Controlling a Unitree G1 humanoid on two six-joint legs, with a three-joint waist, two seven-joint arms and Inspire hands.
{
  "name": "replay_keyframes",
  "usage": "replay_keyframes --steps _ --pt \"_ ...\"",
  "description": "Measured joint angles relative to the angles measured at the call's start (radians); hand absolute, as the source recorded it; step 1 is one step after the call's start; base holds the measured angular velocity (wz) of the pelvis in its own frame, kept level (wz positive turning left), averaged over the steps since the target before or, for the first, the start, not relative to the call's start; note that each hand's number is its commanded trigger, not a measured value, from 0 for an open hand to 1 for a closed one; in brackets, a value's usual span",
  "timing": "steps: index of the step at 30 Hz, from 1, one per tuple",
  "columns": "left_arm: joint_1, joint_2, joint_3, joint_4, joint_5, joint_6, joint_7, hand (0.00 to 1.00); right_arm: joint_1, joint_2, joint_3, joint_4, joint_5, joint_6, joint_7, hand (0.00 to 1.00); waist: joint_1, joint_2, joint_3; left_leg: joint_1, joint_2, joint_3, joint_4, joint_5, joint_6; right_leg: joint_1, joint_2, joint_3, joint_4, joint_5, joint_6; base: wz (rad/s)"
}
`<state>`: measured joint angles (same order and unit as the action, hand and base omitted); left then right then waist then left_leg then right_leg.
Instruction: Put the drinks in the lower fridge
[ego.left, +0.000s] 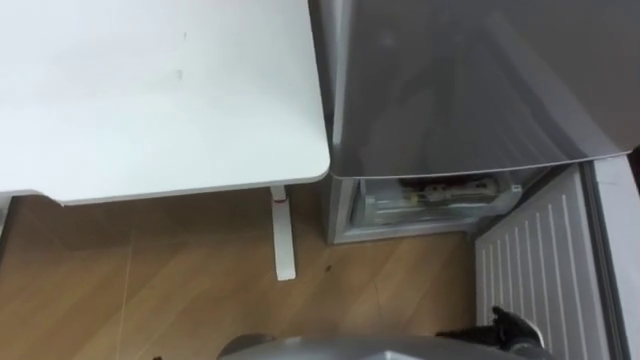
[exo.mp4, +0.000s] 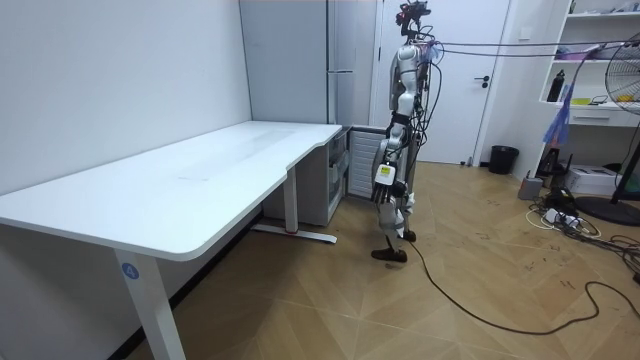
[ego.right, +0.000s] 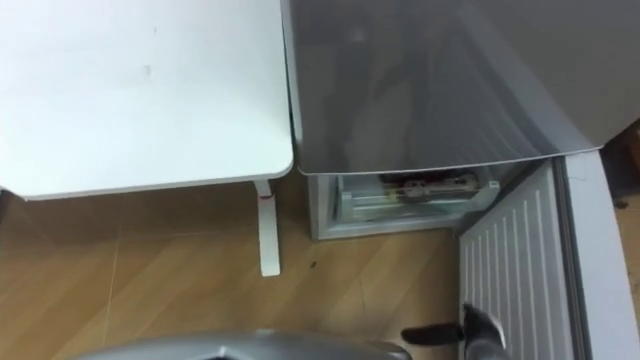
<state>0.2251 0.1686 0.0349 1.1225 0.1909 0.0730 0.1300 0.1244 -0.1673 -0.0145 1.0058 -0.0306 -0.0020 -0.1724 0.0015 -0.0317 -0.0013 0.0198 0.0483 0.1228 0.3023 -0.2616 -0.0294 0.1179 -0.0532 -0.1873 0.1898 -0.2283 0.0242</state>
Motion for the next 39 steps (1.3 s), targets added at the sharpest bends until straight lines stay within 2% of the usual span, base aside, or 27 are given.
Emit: replay_keyframes --steps 5,6,7,10,13,17,20,24,31,36,39 --pt "-0.005 0.000 -0.002 -0.006 -0.001 -0.037 0.044 0.00 0.015 0.002 -0.011 -0.212 -0.126 -0.032 -0.145 0.00 -0.010 0.000 -0.0045 0.001 -0.001 0.022 -0.016 0.004 0.006 -0.018 -0.001 0.026 0.003 0.005 0.005 -0.16" --pt "-0.004 0.000 -0.002 -0.006 -0.001 -0.040 0.056 0.00 0.024 0.003 -0.012 -0.260 -0.145 -0.046 -0.182 0.00 -0.017 -0.008 -0.0034 0.002 -0.001 0.024 -0.017 0.004 0.006 -0.019 -0.001 0.030 0.003 0.005 0.005 -0.05" --pt "-0.003 0.000 -0.002 -0.006 -0.001 -0.040 0.060 0.00 0.028 0.005 -0.015 -0.285 -0.156 -0.051 -0.201 0.00 -0.022 -0.003 -0.0060 0.002 -0.001 0.024 -0.018 0.004 0.006 -0.019 -0.001 0.031 0.002 0.005 0.005 -0.04" --pt "-0.009 0.000 -0.004 -0.018 -0.003 -0.041 0.074 0.00 0.069 0.007 -0.019 -0.415 -0.180 -0.069 -0.299 0.00 -0.031 -0.012 -0.0047 -0.001 -0.001 0.027 -0.022 0.004 0.006 -0.022 -0.001 0.032 -0.001 0.005 0.005 0.00" --pt "-0.022 0.000 -0.008 -0.025 -0.016 -0.065 0.095 0.00 0.092 0.007 -0.019 -0.523 -0.179 -0.080 -0.371 0.00 -0.031 -0.014 -0.0035 -0.002 -0.001 0.035 -0.030 0.005 0.007 -0.030 -0.001 0.040 0.000 0.006 0.006 -0.07" --pt "-0.039 0.000 -0.009 -0.025 -0.036 -0.096 0.111 0.00 0.116 0.007 -0.017 -0.616 -0.180 -0.114 -0.453 0.00 -0.027 -0.012 -0.0024 0.002 -0.002 0.041 -0.037 0.005 0.007 -0.032 -0.001 0.047 -0.001 0.006 0.007 -0.03" --pt "-0.039 0.000 -0.015 -0.027 -0.042 -0.111 0.126 0.00 0.121 0.006 -0.020 -0.642 -0.180 -0.139 -0.519 0.00 -0.032 -0.010 -0.0031 0.009 -0.003 0.042 -0.049 0.007 0.007 -0.033 -0.001 0.049 -0.002 0.006 0.007 0.00" --pt "-0.037 0.000 -0.022 -0.027 -0.050 -0.124 0.126 0.00 0.121 0.005 -0.030 -0.680 -0.179 -0.153 -0.575 0.00 -0.036 -0.008 -0.0022 0.008 -0.004 0.044 -0.058 0.008 0.006 -0.039 -0.001 0.050 -0.003 0.006 0.007 0.00" --pt "-0.004 0.006 -0.021 -0.044 -0.079 -0.125 0.119 0.00 0.120 -0.014 -0.087 -0.790 -0.180 -0.153 -0.628 0.00 -0.050 -0.010 -0.0036 0.009 -0.004 0.054 -0.070 0.010 0.005 -0.049 -0.001 0.048 -0.004 0.007 0.007 -0.05" --pt "0.004 0.007 -0.020 -0.042 -0.080 -0.124 0.115 0.00 0.099 -0.046 -0.173 -0.785 -0.150 -0.155 -0.692 0.00 -0.053 -0.030 0.0006 0.013 -0.005 0.053 -0.081 0.012 0.005 -0.049 -0.001 0.047 -0.005 0.007 0.007 0.00" --pt "0.005 0.007 -0.021 -0.042 -0.080 -0.121 0.115 0.00 0.101 -0.060 -0.177 -0.782 -0.116 -0.155 -0.723 0.00 -0.054 -0.035 0.0011 0.014 -0.005 0.053 -0.082 0.012 0.005 -0.049 -0.001 0.048 -0.005 0.007 0.007 0.00"
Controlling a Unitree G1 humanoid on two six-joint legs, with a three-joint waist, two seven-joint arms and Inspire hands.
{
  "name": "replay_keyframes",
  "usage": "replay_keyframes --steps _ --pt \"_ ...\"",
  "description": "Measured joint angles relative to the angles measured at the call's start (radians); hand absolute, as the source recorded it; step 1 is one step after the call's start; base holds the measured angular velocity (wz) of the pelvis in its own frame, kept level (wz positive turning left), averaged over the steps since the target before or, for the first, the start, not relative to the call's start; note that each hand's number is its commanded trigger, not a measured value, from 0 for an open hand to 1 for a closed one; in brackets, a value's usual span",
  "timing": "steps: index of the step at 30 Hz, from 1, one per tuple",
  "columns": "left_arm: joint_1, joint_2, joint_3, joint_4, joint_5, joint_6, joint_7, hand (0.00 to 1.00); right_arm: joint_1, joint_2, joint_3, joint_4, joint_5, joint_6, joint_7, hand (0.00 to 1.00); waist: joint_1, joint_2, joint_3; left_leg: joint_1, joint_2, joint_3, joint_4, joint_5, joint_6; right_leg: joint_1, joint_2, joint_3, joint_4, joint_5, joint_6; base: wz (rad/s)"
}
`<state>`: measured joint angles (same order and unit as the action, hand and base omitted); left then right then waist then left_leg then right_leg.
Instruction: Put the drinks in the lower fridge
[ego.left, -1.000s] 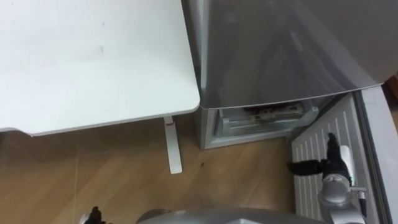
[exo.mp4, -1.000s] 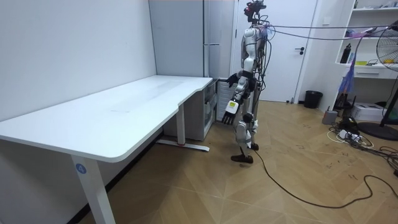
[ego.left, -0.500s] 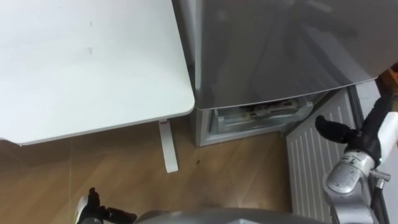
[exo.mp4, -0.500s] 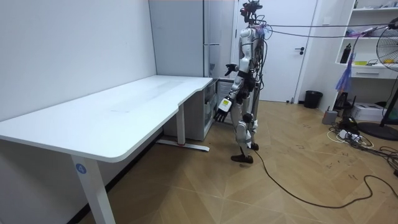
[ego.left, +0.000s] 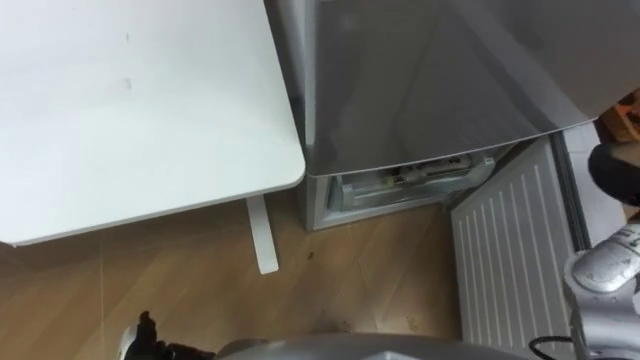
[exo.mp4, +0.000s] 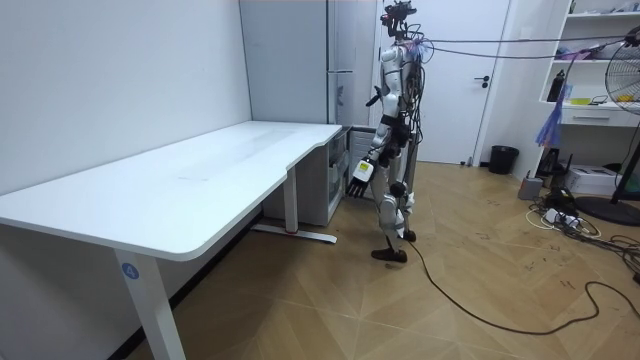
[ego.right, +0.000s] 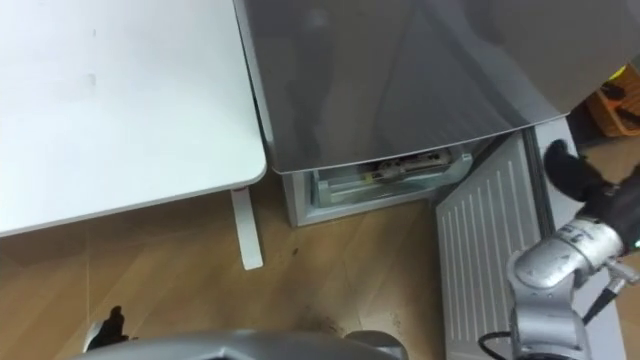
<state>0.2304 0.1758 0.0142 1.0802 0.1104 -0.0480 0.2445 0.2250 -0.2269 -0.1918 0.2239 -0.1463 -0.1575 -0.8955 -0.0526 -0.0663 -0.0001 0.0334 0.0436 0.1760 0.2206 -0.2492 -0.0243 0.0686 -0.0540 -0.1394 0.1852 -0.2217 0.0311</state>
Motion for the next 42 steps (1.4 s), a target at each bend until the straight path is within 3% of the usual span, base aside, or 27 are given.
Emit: replay_keyframes --steps 4,7,10,15,20,23,26,30,34,40,42 --pt "0.000 0.004 0.001 -0.002 0.001 0.000 -0.003 0.00 0.000 -0.007 -0.013 0.003 0.100 -0.002 0.000 0.00 -0.003 -0.004 0.0013 0.002 0.000 -0.007 -0.001 0.000 0.000 0.002 0.000 0.000 0.000 0.000 0.000 0.00" --pt "0.007 0.007 0.014 -0.002 0.004 0.004 -0.015 0.00 -0.019 -0.013 -0.083 0.067 0.244 -0.003 0.019 0.00 -0.002 -0.013 0.0017 0.006 -0.001 -0.006 -0.001 0.000 0.000 0.008 0.000 0.000 0.000 0.000 0.000 0.00" --pt "0.016 0.015 0.026 -0.002 0.002 0.009 -0.023 0.00 -0.051 -0.058 -0.148 0.201 0.418 -0.001 0.036 0.00 -0.006 -0.027 0.0078 0.009 -0.001 -0.011 -0.001 0.000 0.000 0.014 0.000 -0.001 -0.001 0.000 0.000 0.01" --pt "0.033 0.028 0.059 -0.009 0.013 0.037 -0.058 0.00 -0.095 -0.129 -0.220 0.386 0.738 0.025 0.093 0.00 -0.031 -0.038 0.0035 0.002 -0.001 -0.012 0.002 0.001 0.000 0.013 0.000 -0.008 -0.001 0.000 0.000 0.02" --pt "0.055 0.034 0.133 -0.044 0.022 0.065 -0.085 0.00 -0.116 -0.133 -0.345 0.535 0.936 0.051 0.158 0.00 -0.041 -0.039 -0.0017 0.000 -0.001 -0.016 0.004 0.001 0.000 0.021 0.000 -0.006 0.000 0.000 0.000 0.01" --pt "0.059 0.035 0.159 -0.052 0.039 0.078 -0.100 0.00 -0.136 -0.142 -0.354 0.663 1.059 0.059 0.216 0.00 -0.047 -0.037 -0.0008 0.005 -0.002 -0.015 0.007 0.002 0.000 0.026 -0.001 -0.003 0.000 0.000 0.000 0.00" --pt "0.065 0.034 0.179 -0.072 0.041 0.093 -0.109 0.00 -0.142 -0.142 -0.382 0.779 1.246 0.092 0.281 0.00 -0.049 -0.033 -0.0001 0.005 -0.002 -0.016 0.014 0.002 0.000 0.027 -0.001 0.000 0.000 0.000 0.000 0.00" --pt "0.071 0.035 0.231 -0.078 0.083 0.114 -0.128 0.00 -0.133 -0.152 -0.461 0.807 1.348 0.101 0.351 0.00 -0.051 -0.016 -0.0053 -0.003 -0.001 -0.016 0.020 0.005 0.002 0.019 -0.001 0.000 0.001 0.000 0.000 0.00" --pt "0.078 0.033 0.240 -0.078 0.101 0.132 -0.144 0.00 -0.128 -0.157 -0.460 0.865 1.365 0.110 0.420 0.00 -0.050 -0.014 -0.0027 0.002 -0.001 -0.017 0.020 0.009 0.002 0.027 -0.001 0.001 0.004 0.002 -0.002 0.00" --pt "0.081 0.033 0.240 -0.078 0.100 0.142 -0.159 0.00 -0.138 -0.152 -0.440 0.936 1.435 0.164 0.515 0.00 -0.039 -0.013 -0.0024 0.012 -0.002 -0.016 0.017 0.010 0.002 0.034 -0.001 0.006 -0.001 0.001 -0.002 -0.01" --pt "0.078 0.030 0.239 -0.078 0.107 0.165 -0.181 0.00 -0.139 -0.142 -0.414 0.940 1.454 0.179 0.552 0.00 -0.024 -0.008 0.0006 0.012 -0.002 -0.016 0.022 0.011 0.003 0.034 -0.001 0.008 -0.002 0.001 -0.002 -0.02"
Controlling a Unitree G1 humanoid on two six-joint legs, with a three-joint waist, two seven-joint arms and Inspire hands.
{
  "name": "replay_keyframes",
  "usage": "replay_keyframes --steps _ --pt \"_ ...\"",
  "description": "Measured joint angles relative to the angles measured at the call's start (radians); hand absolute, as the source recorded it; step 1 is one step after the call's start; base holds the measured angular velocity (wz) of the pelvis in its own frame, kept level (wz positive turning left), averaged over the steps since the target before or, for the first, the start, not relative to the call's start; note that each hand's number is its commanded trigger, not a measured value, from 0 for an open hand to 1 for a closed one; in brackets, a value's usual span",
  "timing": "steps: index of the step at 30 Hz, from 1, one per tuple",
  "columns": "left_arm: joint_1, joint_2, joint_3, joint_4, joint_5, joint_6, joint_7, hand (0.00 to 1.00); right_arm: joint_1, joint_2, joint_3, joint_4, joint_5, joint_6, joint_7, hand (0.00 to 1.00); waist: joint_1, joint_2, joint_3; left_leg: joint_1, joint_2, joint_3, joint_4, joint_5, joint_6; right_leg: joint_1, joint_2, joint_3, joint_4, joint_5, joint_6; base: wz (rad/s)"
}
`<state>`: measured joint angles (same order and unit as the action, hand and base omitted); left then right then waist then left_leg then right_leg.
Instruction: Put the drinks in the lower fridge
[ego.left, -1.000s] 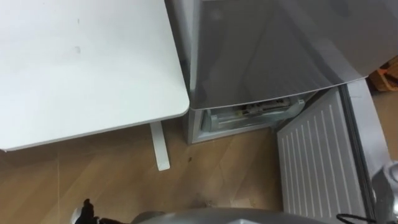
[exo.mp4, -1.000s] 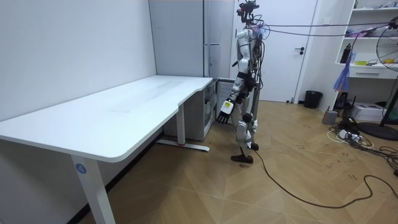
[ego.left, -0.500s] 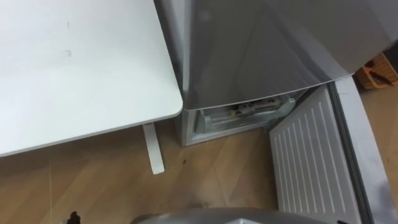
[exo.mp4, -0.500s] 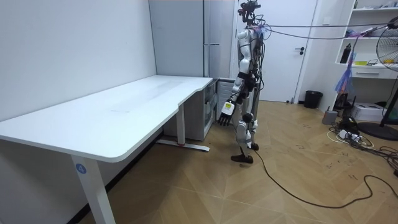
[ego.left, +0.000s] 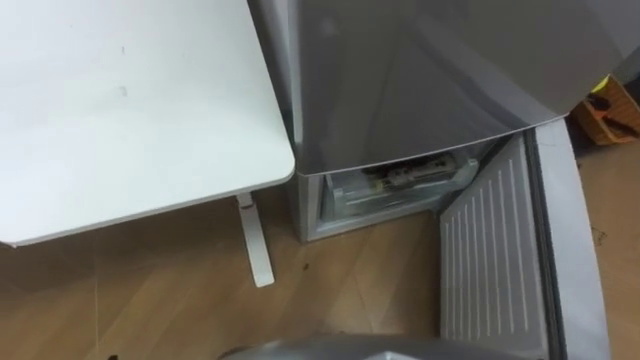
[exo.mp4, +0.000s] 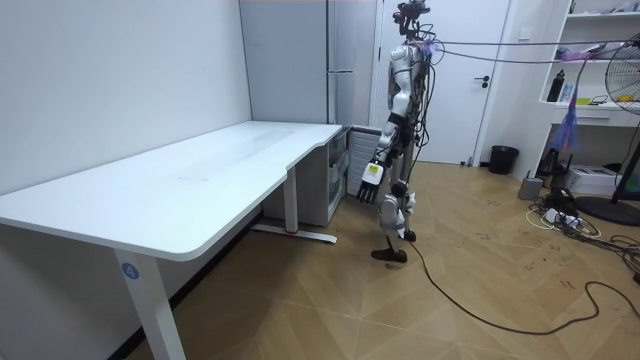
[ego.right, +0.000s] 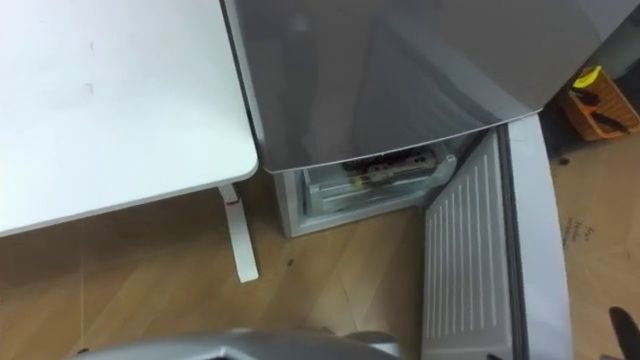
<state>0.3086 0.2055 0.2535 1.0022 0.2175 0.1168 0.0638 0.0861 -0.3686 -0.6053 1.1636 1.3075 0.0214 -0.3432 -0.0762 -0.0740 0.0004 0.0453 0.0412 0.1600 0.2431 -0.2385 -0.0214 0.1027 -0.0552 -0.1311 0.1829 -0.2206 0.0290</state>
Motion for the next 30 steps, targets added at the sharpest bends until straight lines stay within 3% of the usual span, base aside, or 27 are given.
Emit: replay_keyframes --steps 2,3,4,6,7,8,9,10,11,12,14,16,18,19,20,21,22,24,25,27,30 --pt "-0.007 -0.002 -0.003 0.000 0.017 0.015 -0.008 0.00 -0.002 0.016 0.055 -0.001 0.014 -0.001 0.042 0.00 0.003 -0.003 0.0000 -0.009 0.000 -0.009 0.008 0.000 0.000 0.000 0.000 -0.009 0.001 0.000 0.000 0.08" --pt "-0.011 -0.001 -0.024 0.001 0.020 0.023 -0.007 0.00 -0.002 0.032 0.128 -0.006 0.018 -0.006 0.072 0.00 0.017 0.006 -0.0044 -0.015 0.001 -0.010 0.010 0.000 0.000 -0.007 0.001 -0.008 0.001 0.000 -0.001 0.04" --pt "-0.016 -0.002 -0.040 0.002 0.020 0.029 -0.006 0.00 -0.001 0.040 0.177 -0.013 0.016 -0.016 0.085 0.00 0.028 0.004 -0.0041 -0.016 0.002 -0.007 0.011 0.000 0.000 -0.012 0.001 -0.007 0.002 0.001 -0.002 -0.08" --pt "-0.052 -0.002 -0.142 0.010 0.021 0.047 -0.006 0.00 0.050 0.091 0.427 -0.160 0.003 -0.053 0.126 0.00 0.080 0.002 -0.0016 -0.041 0.013 0.002 0.017 0.001 -0.002 -0.033 0.007 -0.006 0.005 0.015 -0.008 -0.21" --pt "-0.065 -0.002 -0.173 0.017 0.021 0.053 -0.006 0.00 0.073 0.106 0.484 -0.226 0.003 -0.077 0.151 0.00 0.097 0.002 -0.0004 -0.048 0.018 0.004 0.020 0.002 -0.003 -0.040 0.012 -0.010 0.003 0.023 -0.009 -0.42" --pt "-0.086 -0.002 -0.226 0.028 0.022 0.065 -0.007 0.00 0.115 0.121 0.623 -0.369 -0.032 -0.119 0.190 0.00 0.129 -0.002 0.0004 -0.061 0.029 0.001 0.027 0.001 -0.005 -0.057 0.021 -0.025 0.002 0.038 -0.015 -0.54" --pt "-0.119 -0.003 -0.283 0.054 0.021 0.078 -0.010 0.00 0.143 0.111 0.786 -0.507 -0.080 -0.133 0.188 0.00 0.158 -0.003 0.0009 -0.074 0.039 0.000 0.034 -0.003 -0.011 -0.070 0.034 -0.030 -0.001 0.047 -0.023 -0.45" --pt "-0.144 -0.014 -0.318 0.071 0.018 0.087 -0.011 0.00 0.146 0.091 0.829 -0.524 -0.116 -0.162 0.159 0.00 0.170 0.007 0.0015 -0.085 0.040 -0.005 0.040 -0.004 -0.010 -0.072 0.030 -0.038 -0.009 0.058 -0.022 -0.33" --pt "-0.193 -0.012 -0.382 0.085 0.018 0.103 -0.016 0.00 0.152 0.055 0.903 -0.572 -0.142 -0.167 0.147 0.00 0.208 0.010 0.0025 -0.099 0.043 -0.003 0.044 -0.004 -0.010 -0.089 0.035 -0.045 -0.008 0.069 -0.025 -0.28" --pt "-0.209 -0.001 -0.404 0.095 0.018 0.111 -0.014 0.00 0.152 0.052 0.948 -0.624 -0.147 -0.167 0.121 0.00 0.242 0.003 0.0033 -0.111 0.053 0.002 0.047 -0.007 -0.018 -0.106 0.043 -0.047 -0.007 0.079 -0.033 -0.35" --pt "-0.226 0.020 -0.430 0.099 0.018 0.121 -0.001 0.00 0.151 0.056 1.018 -0.697 -0.136 -0.168 0.119 0.00 0.277 -0.007 0.0032 -0.122 0.069 0.003 0.049 -0.001 -0.031 -0.118 0.057 -0.050 -0.007 0.085 -0.042 -0.15" --pt "-0.226 0.032 -0.467 0.097 0.019 0.139 0.006 0.00 0.131 0.080 1.104 -0.749 -0.124 -0.172 0.169 0.00 0.292 -0.007 0.0034 -0.124 0.078 -0.005 0.047 0.009 -0.042 -0.118 0.063 -0.065 -0.009 0.078 -0.047 0.07" --pt "-0.220 0.030 -0.499 0.094 0.019 0.161 0.004 0.00 0.029 0.132 1.264 -0.763 -0.134 -0.133 0.369 0.00 0.302 0.002 0.0069 -0.130 0.085 -0.029 0.046 0.025 -0.052 -0.116 0.073 -0.080 -0.012 0.068 -0.056 0.29" --pt "-0.220 0.026 -0.505 0.094 0.018 0.164 0.001 0.00 -0.003 0.139 1.302 -0.765 -0.143 -0.113 0.417 0.00 0.300 0.005 0.0085 -0.133 0.084 -0.039 0.044 0.031 -0.053 -0.114 0.074 -0.086 -0.013 0.066 -0.060 0.55" --pt "-0.217 0.015 -0.505 0.089 0.019 0.165 -0.006 0.00 -0.056 0.183 1.357 -0.772 -0.173 -0.074 0.500 0.00 0.303 0.012 0.0077 -0.140 0.078 -0.065 0.041 0.039 -0.056 -0.114 0.075 -0.102 -0.013 0.064 -0.072 0.68" --pt "-0.208 0.002 -0.507 0.081 0.018 0.165 -0.009 0.00 -0.103 0.203 1.399 -0.780 -0.193 -0.036 0.572 0.00 0.304 0.018 0.0059 -0.141 0.069 -0.087 0.039 0.049 -0.055 -0.114 0.070 -0.122 -0.015 0.060 -0.075 0.67" --pt "-0.199 -0.002 -0.508 0.075 0.017 0.165 -0.011 0.00 -0.124 0.205 1.415 -0.782 -0.203 -0.018 0.602 0.00 0.305 0.020 0.0050 -0.140 0.065 -0.088 0.032 0.054 -0.053 -0.113 0.067 -0.125 -0.015 0.058 -0.075 0.57" --pt "-0.173 -0.012 -0.509 0.063 0.008 0.164 -0.011 0.00 -0.168 0.197 1.424 -0.784 -0.263 0.047 0.690 0.00 0.302 0.020 0.0054 -0.139 0.051 -0.096 0.023 0.065 -0.048 -0.095 0.053 -0.149 -0.018 0.055 -0.071 0.37" --pt "-0.170 -0.013 -0.509 0.063 0.008 0.165 -0.011 0.00 -0.169 0.191 1.420 -0.782 -0.271 0.059 0.698 0.00 0.302 0.019 0.0058 -0.138 0.049 -0.095 0.023 0.064 -0.047 -0.090 0.051 -0.152 -0.019 0.055 -0.070 0.28" --pt "-0.169 -0.012 -0.498 0.063 -0.003 0.170 -0.011 0.00 -0.164 0.163 1.408 -0.775 -0.292 0.117 0.725 0.00 0.298 0.008 0.0086 -0.136 0.039 -0.095 0.024 0.064 -0.044 -0.070 0.043 -0.165 -0.031 0.051 -0.061 0.24" --pt "-0.175 -0.015 -0.494 0.061 -0.012 0.167 -0.014 0.00 -0.161 0.109 1.386 -0.776 -0.302 0.168 0.767 0.00 0.292 -0.009 0.0099 -0.132 0.034 -0.090 0.027 0.058 -0.034 -0.064 0.038 -0.167 -0.031 0.047 -0.054 0.09"
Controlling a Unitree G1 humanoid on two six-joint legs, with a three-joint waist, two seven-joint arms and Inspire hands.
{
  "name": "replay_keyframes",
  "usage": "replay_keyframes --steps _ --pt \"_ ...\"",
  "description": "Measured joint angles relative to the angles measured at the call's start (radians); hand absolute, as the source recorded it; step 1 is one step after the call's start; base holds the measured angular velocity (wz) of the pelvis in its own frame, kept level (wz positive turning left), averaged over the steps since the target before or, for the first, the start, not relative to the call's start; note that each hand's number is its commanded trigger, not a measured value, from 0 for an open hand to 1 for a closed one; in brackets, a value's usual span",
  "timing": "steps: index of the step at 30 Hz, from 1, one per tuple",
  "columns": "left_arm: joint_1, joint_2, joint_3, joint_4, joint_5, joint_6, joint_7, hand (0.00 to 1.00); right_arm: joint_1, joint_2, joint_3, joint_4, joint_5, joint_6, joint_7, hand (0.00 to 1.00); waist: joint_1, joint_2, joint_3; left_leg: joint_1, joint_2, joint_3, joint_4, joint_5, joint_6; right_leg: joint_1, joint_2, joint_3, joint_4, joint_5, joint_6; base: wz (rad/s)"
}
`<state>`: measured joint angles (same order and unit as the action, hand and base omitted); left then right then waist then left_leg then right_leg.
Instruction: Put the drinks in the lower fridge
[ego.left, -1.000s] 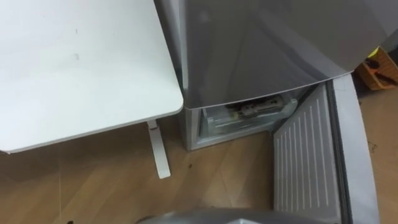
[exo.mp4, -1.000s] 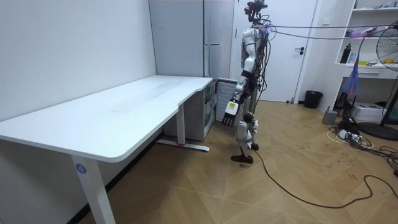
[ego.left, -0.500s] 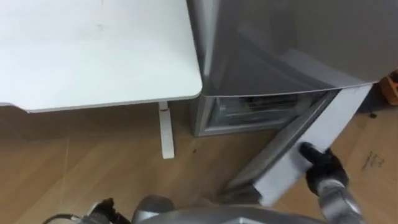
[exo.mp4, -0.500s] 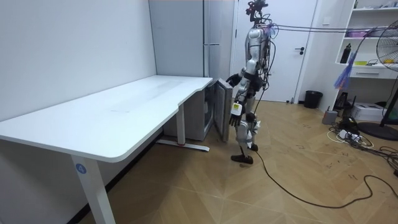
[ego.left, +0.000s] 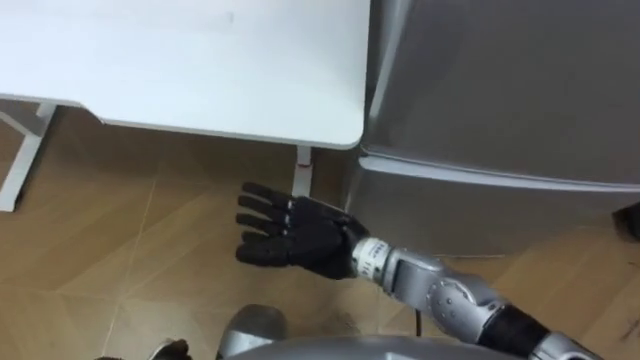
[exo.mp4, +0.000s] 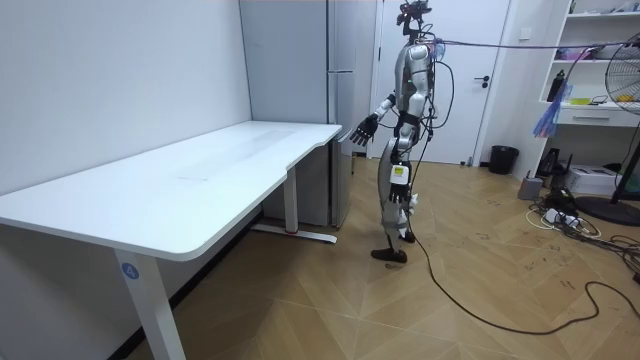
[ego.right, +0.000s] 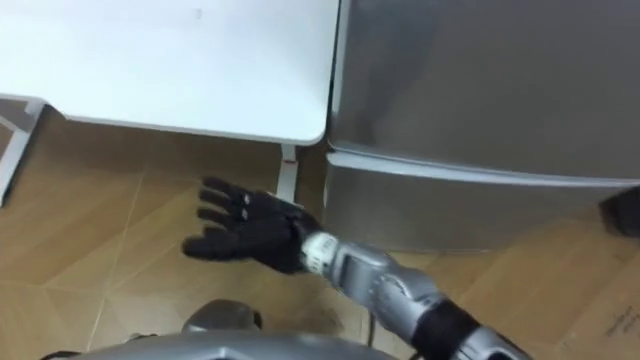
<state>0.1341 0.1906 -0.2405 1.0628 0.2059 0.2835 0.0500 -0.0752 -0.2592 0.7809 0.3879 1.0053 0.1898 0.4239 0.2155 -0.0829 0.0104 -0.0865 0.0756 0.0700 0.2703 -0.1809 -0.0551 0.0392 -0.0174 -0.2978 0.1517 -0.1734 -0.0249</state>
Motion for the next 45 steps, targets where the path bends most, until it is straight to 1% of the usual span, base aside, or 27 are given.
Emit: replay_keyframes --steps 2,3,4,5,6,8,10,12,13,15,16,18,19,21,22,24,26,27,28,31,33,34,36,39,43,45 --pt "-0.007 -0.002 0.000 0.002 0.001 0.000 -0.003 0.00 0.001 -0.018 -0.023 0.000 0.000 0.010 0.022 0.00 -0.004 -0.001 0.0003 0.000 -0.001 0.001 0.001 -0.002 0.002 0.000 -0.001 -0.001 0.000 0.001 0.002 -0.02" --pt "-0.009 -0.002 0.002 0.002 0.000 -0.002 -0.002 0.00 0.007 -0.024 -0.051 0.000 -0.018 0.014 0.040 0.00 -0.014 -0.001 0.0004 0.000 -0.002 0.000 0.000 -0.002 0.003 0.002 -0.001 0.000 0.000 0.001 0.003 0.00" --pt "-0.009 -0.001 0.005 0.002 0.000 -0.003 -0.001 0.00 0.013 -0.025 -0.069 0.000 -0.035 0.015 0.048 0.00 -0.016 -0.001 0.0006 0.000 -0.002 0.000 -0.003 -0.002 0.003 0.004 -0.001 0.000 0.000 0.001 0.003 0.00" --pt "-0.005 -0.002 0.020 0.002 0.001 -0.003 -0.001 0.00 0.028 -0.017 -0.104 0.002 -0.071 0.016 0.060 0.00 -0.018 0.000 0.0010 0.009 -0.002 0.001 -0.005 -0.004 0.002 0.012 0.000 0.001 -0.002 0.000 0.004 0.00" --pt "-0.003 -0.003 0.029 0.000 0.000 -0.003 -0.001 0.00 0.042 -0.016 -0.132 0.003 -0.118 0.019 0.073 0.00 -0.022 0.001 -0.0007 0.014 -0.001 0.002 -0.006 -0.005 0.001 0.015 0.000 0.001 -0.002 -0.002 0.005 0.00" --pt "0.000 -0.003 0.041 -0.005 0.000 -0.002 -0.001 0.00 0.052 -0.019 -0.171 0.030 -0.202 0.021 0.093 0.00 -0.028 0.002 -0.0013 0.019 -0.002 0.001 -0.008 -0.005 0.001 0.016 0.000 0.005 -0.002 -0.002 0.005 0.02" --pt "0.007 -0.004 0.055 -0.005 0.001 -0.001 -0.001 0.00 0.068 -0.019 -0.208 0.072 -0.298 0.027 0.092 0.00 -0.044 0.004 -0.0016 0.025 -0.006 -0.004 -0.013 -0.005 0.002 0.027 -0.001 0.011 -0.003 -0.002 0.005 0.10" --pt "0.022 -0.002 0.062 -0.004 0.002 0.000 0.003 0.00 0.102 -0.030 -0.255 0.139 -0.397 0.029 0.090 0.00 -0.069 0.005 -0.0127 0.028 -0.016 -0.022 -0.016 -0.004 0.003 0.037 -0.005 0.012 -0.008 -0.006 0.011 0.21" --pt "0.027 -0.003 0.064 -0.005 0.002 0.000 0.004 0.00 0.111 -0.033 -0.272 0.163 -0.412 0.029 0.088 0.00 -0.073 0.006 -0.0130 0.028 -0.019 -0.025 -0.016 -0.004 0.003 0.041 -0.006 0.011 -0.012 -0.006 0.011 0.18" --pt "0.037 -0.004 0.084 -0.006 0.001 -0.002 0.015 0.00 0.150 -0.035 -0.347 0.259 -0.487 0.029 0.071 0.00 -0.082 0.010 -0.0160 0.039 -0.022 -0.026 -0.015 -0.007 0.007 0.049 -0.010 0.009 -0.015 -0.007 0.013 0.03" --pt "0.039 -0.004 0.091 -0.005 0.002 -0.001 0.018 0.00 0.155 -0.034 -0.364 0.289 -0.515 0.029 0.069 0.00 -0.084 0.010 -0.0172 0.041 -0.023 -0.025 -0.015 -0.007 0.008 0.050 -0.011 0.011 -0.015 -0.007 0.013 0.00" --pt "0.067 -0.004 0.120 -0.005 0.001 -0.004 0.026 0.00 0.155 -0.019 -0.424 0.440 -0.581 0.027 0.036 0.00 -0.100 0.014 -0.0148 0.063 -0.025 -0.026 -0.019 -0.009 0.010 0.074 -0.013 0.013 -0.016 -0.010 0.018 0.00" --pt "0.072 -0.004 0.121 -0.005 0.001 -0.006 0.028 0.00 0.156 -0.018 -0.435 0.474 -0.592 0.027 0.029 0.00 -0.102 0.015 -0.0147 0.067 -0.027 -0.025 -0.021 -0.009 0.010 0.080 -0.014 0.016 -0.017 -0.011 0.019 0.00" --pt "0.081 -0.005 0.121 -0.006 0.003 -0.015 0.029 0.00 0.164 -0.017 -0.469 0.601 -0.607 0.011 -0.020 0.00 -0.106 0.019 -0.0135 0.077 -0.032 -0.026 -0.019 -0.013 0.014 0.086 -0.017 0.027 -0.017 -0.018 0.025 0.02" --pt "0.082 -0.004 0.124 -0.008 0.005 -0.019 0.029 0.00 0.167 -0.015 -0.476 0.622 -0.615 0.008 -0.033 0.00 -0.105 0.019 -0.0132 0.077 -0.033 -0.027 -0.019 -0.013 0.015 0.086 -0.017 0.031 -0.017 -0.019 0.026 0.00" --pt "0.094 -0.006 0.159 -0.013 0.007 -0.029 0.026 0.00 0.180 0.000 -0.517 0.682 -0.628 0.000 -0.074 0.00 -0.107 0.018 -0.0129 0.077 -0.034 -0.027 -0.015 -0.014 0.017 0.084 -0.016 0.046 -0.016 -0.019 0.026 -0.02" --pt "0.104 -0.007 0.188 -0.014 0.008 -0.030 0.022 0.00 0.185 0.018 -0.559 0.720 -0.626 -0.024 -0.089 0.00 -0.112 0.020 -0.0129 0.078 -0.035 -0.027 -0.010 -0.016 0.019 0.089 -0.016 0.046 -0.016 -0.019 0.026 0.00" --pt "0.109 -0.007 0.206 -0.012 0.008 -0.029 0.020 0.00 0.182 0.029 -0.576 0.747 -0.625 -0.031 -0.106 0.00 -0.116 0.020 -0.0127 0.079 -0.036 -0.028 -0.010 -0.017 0.019 0.090 -0.017 0.046 -0.016 -0.019 0.026 0.00" --pt "0.111 -0.007 0.214 -0.012 0.008 -0.029 0.018 0.00 0.181 0.031 -0.579 0.755 -0.625 -0.035 -0.112 0.00 -0.119 0.021 -0.0124 0.078 -0.036 -0.028 -0.010 -0.017 0.020 0.090 -0.017 0.046 -0.016 -0.019 0.026 0.03" --pt "0.129 -0.007 0.250 -0.012 0.021 -0.026 0.008 0.00 0.175 0.031 -0.588 0.786 -0.626 -0.036 -0.140 0.00 -0.128 0.026 -0.0120 0.082 -0.038 -0.031 -0.014 -0.017 0.020 0.091 -0.018 0.049 -0.017 -0.020 0.027 0.01" --pt "0.137 -0.011 0.279 -0.008 0.041 -0.021 0.007 0.00 0.175 0.031 -0.620 0.819 -0.626 -0.036 -0.162 0.00 -0.130 0.028 -0.0088 0.091 -0.040 -0.032 -0.018 -0.017 0.020 0.095 -0.018 0.049 -0.017 -0.020 0.027 0.00" --pt "0.140 -0.012 0.281 -0.008 0.045 -0.019 0.008 0.00 0.176 0.031 -0.630 0.825 -0.626 -0.035 -0.169 0.00 -0.130 0.029 -0.0084 0.093 -0.040 -0.032 -0.019 -0.017 0.020 0.097 -0.019 0.048 -0.018 -0.020 0.027 0.00" --pt "0.145 -0.022 0.305 -0.008 0.064 -0.005 0.008 0.00 0.176 0.030 -0.664 0.854 -0.626 -0.035 -0.200 0.00 -0.133 0.033 -0.0069 0.108 -0.045 -0.032 -0.031 -0.017 0.021 0.105 -0.023 0.049 -0.017 -0.026 0.030 0.00" --pt "0.146 -0.028 0.318 -0.007 0.070 0.000 0.008 0.00 0.186 0.030 -0.699 0.866 -0.626 -0.034 -0.228 0.00 -0.140 0.038 -0.0065 0.121 -0.053 -0.035 -0.036 -0.017 0.021 0.118 -0.031 0.047 -0.016 -0.036 0.035 0.04" --pt "0.147 -0.031 0.327 -0.006 0.071 0.000 0.008 0.00 0.189 0.030 -0.730 0.876 -0.626 -0.022 -0.261 0.00 -0.152 0.039 -0.0073 0.126 -0.059 -0.035 -0.042 -0.018 0.024 0.122 -0.036 0.047 -0.016 -0.039 0.040 0.01" --pt "0.145 -0.043 0.362 -0.004 0.071 -0.001 0.008 0.00 0.189 0.030 -0.752 0.894 -0.627 -0.022 -0.273 0.00 -0.161 0.038 -0.0075 0.127 -0.063 -0.035 -0.042 -0.018 0.024 0.124 -0.039 0.048 -0.016 -0.041 0.042 0.00"
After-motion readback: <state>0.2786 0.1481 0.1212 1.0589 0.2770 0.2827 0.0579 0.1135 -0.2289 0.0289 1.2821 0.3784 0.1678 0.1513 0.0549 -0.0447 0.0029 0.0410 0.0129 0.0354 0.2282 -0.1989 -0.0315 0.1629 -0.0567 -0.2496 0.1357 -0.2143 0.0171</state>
